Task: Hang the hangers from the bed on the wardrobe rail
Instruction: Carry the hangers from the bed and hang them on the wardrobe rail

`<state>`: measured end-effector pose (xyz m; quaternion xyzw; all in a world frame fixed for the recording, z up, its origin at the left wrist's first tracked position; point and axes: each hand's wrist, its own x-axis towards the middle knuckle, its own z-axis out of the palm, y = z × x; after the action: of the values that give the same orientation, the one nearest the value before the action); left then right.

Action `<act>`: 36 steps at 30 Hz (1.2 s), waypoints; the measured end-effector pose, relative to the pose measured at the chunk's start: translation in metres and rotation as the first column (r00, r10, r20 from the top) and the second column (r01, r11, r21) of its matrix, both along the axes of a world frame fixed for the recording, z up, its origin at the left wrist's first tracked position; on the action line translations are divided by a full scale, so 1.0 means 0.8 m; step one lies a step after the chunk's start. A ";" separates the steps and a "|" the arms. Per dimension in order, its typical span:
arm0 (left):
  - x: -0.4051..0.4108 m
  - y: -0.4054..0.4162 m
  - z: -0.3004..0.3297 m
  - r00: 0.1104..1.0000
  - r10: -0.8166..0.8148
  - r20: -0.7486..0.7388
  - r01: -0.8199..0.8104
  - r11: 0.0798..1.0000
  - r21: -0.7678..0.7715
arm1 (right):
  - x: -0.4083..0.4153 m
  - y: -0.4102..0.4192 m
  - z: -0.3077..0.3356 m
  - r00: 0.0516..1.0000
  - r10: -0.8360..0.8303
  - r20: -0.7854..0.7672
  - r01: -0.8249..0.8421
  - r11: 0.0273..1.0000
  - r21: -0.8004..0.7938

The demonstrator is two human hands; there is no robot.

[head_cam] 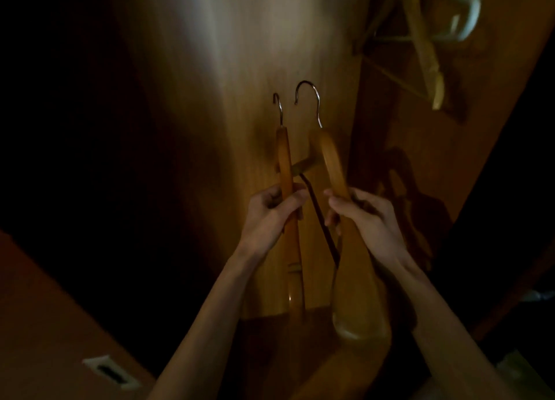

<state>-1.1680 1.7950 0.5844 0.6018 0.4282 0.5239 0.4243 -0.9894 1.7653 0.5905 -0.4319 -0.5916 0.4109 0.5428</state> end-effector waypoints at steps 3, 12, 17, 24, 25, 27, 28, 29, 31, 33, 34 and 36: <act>0.003 0.039 0.046 1.000 -0.008 0.000 0.008 0.999 0.050 | -0.001 0.038 0.043 1.000 -0.025 0.001 0.025 0.997 0.068; 0.023 0.135 0.194 0.992 -0.096 0.086 0.086 0.989 0.117 | 0.000 0.128 0.175 0.992 -0.104 -0.069 0.114 0.979 0.171; 0.043 0.166 0.235 0.986 -0.158 -0.051 0.166 0.962 0.215 | 0.016 0.156 0.219 0.991 -0.131 -0.027 0.133 0.946 0.295; 0.070 0.180 0.249 0.986 -0.159 0.050 0.143 0.960 0.241 | 0.040 0.163 0.218 0.985 -0.146 -0.094 0.169 0.933 0.319; 0.075 0.182 0.253 0.985 -0.160 0.058 0.142 0.960 0.241 | 0.042 0.163 0.221 0.984 -0.152 -0.096 0.175 0.933 0.314; 0.084 0.183 0.261 0.984 -0.173 0.049 0.155 0.955 0.253 | 0.046 0.166 0.229 0.981 -0.164 -0.108 0.190 0.932 0.307; 0.087 0.185 0.265 0.984 -0.175 0.032 0.160 0.952 0.262 | 0.047 0.168 0.232 0.978 -0.170 -0.123 0.200 0.931 0.305; 0.090 0.188 0.267 0.985 -0.172 0.017 0.161 0.951 0.265 | 0.048 0.171 0.233 0.974 -0.178 -0.140 0.214 0.929 0.302; 0.094 0.192 0.272 0.984 -0.178 0.000 0.173 0.952 0.251 | 0.051 0.176 0.236 0.965 -0.196 -0.172 0.241 0.923 0.301; 0.098 0.196 0.274 0.980 -0.198 -0.019 0.197 0.954 0.227 | 0.055 0.183 0.239 0.961 -0.208 -0.182 0.256 0.919 0.301; 0.099 0.198 0.274 0.978 -0.205 -0.023 0.205 0.955 0.215 | 0.056 0.186 0.240 0.960 -0.216 -0.178 0.262 0.917 0.299; 0.103 0.202 0.274 0.974 -0.226 -0.018 0.225 0.956 0.189 | 0.058 0.191 0.242 0.957 -0.233 -0.174 0.276 0.916 0.292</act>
<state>-1.0856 1.9566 0.8038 0.6835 0.3041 0.5115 0.4227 -0.9429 1.9183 0.7843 -0.3848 -0.5496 0.2661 0.6922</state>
